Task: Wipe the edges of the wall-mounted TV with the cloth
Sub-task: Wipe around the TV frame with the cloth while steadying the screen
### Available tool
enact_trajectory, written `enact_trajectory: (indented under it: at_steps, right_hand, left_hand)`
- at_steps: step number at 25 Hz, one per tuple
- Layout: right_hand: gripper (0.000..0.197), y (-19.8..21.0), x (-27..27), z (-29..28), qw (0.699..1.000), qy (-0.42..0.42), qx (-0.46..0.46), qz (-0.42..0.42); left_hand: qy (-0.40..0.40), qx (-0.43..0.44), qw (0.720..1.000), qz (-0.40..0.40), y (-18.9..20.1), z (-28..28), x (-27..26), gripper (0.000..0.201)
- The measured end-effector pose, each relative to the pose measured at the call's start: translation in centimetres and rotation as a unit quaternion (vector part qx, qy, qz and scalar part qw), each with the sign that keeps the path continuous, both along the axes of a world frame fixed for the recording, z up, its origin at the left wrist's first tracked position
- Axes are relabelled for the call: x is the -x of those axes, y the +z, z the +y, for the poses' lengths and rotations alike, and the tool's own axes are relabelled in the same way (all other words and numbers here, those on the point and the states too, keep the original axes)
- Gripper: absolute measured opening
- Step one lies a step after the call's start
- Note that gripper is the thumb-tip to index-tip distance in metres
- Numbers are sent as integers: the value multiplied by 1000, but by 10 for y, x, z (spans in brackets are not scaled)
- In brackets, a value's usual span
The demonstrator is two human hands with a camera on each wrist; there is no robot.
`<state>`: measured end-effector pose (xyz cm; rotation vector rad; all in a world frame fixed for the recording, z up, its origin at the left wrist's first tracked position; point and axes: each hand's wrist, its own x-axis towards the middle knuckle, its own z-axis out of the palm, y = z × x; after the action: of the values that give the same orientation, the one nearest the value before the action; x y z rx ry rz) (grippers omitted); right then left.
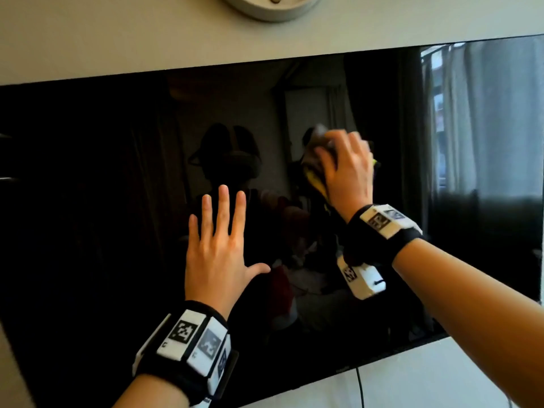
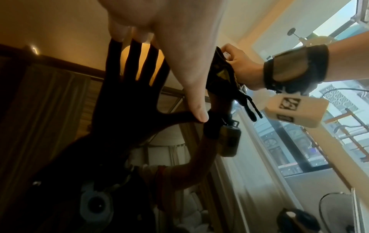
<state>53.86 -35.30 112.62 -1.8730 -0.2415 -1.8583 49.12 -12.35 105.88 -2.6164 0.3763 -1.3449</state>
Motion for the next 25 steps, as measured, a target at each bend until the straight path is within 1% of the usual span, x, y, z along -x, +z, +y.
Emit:
enact_trajectory:
  at_steps: [1, 2, 3, 4, 5, 6, 8, 9, 10, 11, 12, 13, 14, 15, 16, 17, 18, 19, 20, 21, 22, 23, 24, 25]
  right_hand:
    - [22, 5, 1, 4, 997, 11, -71, -1]
    - [23, 4, 1, 13, 996, 5, -91, -2]
    - [23, -1, 2, 27, 999, -10, -48, -5]
    - [23, -9, 1, 36, 999, -18, 26, -6]
    - [22, -11, 1, 35, 997, -23, 74, -4]
    - [22, -6, 1, 28, 997, -27, 69, 2]
    - [23, 6, 1, 19, 997, 2, -83, 6]
    - [24, 6, 2, 23, 993, 0, -115, 7]
    - [26, 0, 3, 35, 997, -14, -76, 4]
    - [27, -10, 3, 47, 1000, -26, 9, -1]
    - [26, -17, 1, 50, 996, -33, 83, -5]
    - [26, -16, 1, 47, 994, -40, 99, -5]
    - [26, -10, 1, 42, 999, -31, 35, 5]
    - [27, -3, 1, 43, 998, -14, -62, 5]
    - [27, -1, 1, 52, 993, -14, -116, 3]
    - [26, -3, 3, 69, 995, -27, -94, 1]
    - [26, -10, 5, 91, 999, -32, -2, -1]
    - [24, -19, 3, 105, 993, -35, 114, -9]
    - [23, -18, 2, 108, 983, -36, 178, -15]
    - [22, -8, 3, 101, 985, -36, 168, -14]
    - [22, 4, 3, 97, 996, -19, 88, -7]
    - [23, 11, 3, 100, 1000, -9, 7, -14]
    - [24, 11, 3, 109, 1000, -14, -20, -12]
    - [23, 5, 4, 128, 999, -28, 25, -12]
  left_hand:
    - [-1, 0, 1000, -1, -1, 0, -1, 130]
    - [-3, 2, 1000, -3, -2, -1, -2, 130]
    - [-7, 5, 1000, -7, -2, 0, -2, 130]
    - [-11, 7, 1000, -11, -2, 0, -3, 129]
    - [-15, 8, 1000, -13, -2, 2, -3, 129]
    - [-16, 7, 1000, -12, -3, 3, -3, 128]
    - [-18, 9, 1000, -8, -4, 4, -4, 128]
    - [-20, 11, 1000, -5, -3, 3, -4, 128]
    - [-25, 12, 1000, -4, -2, 3, -3, 128]
    - [-34, 12, 999, -7, -1, 4, -2, 128]
    - [-48, 15, 999, -9, 0, 5, -1, 128]
    - [-63, 21, 998, -9, 1, 10, 1, 129]
    - [-74, 26, 997, -8, 1, 18, 3, 131]
    - [-76, 29, 997, -9, 1, 28, 5, 131]
    - [-69, 28, 997, -14, 0, 41, 8, 131]
    - [-58, 27, 998, -19, -1, 55, 10, 131]
    - [-46, 29, 998, -26, -1, 71, 12, 130]
    - [-36, 36, 998, -33, -1, 88, 14, 130]
    - [-26, 46, 998, -37, -2, 104, 16, 130]
    - [-14, 52, 998, -36, -2, 117, 18, 130]
    - [0, 51, 998, -29, -3, 129, 18, 130]
    - [16, 47, 999, -17, -5, 138, 19, 131]
    - [26, 41, 999, -2, -8, 144, 18, 131]
    - [32, 36, 999, 10, -12, 147, 15, 131]
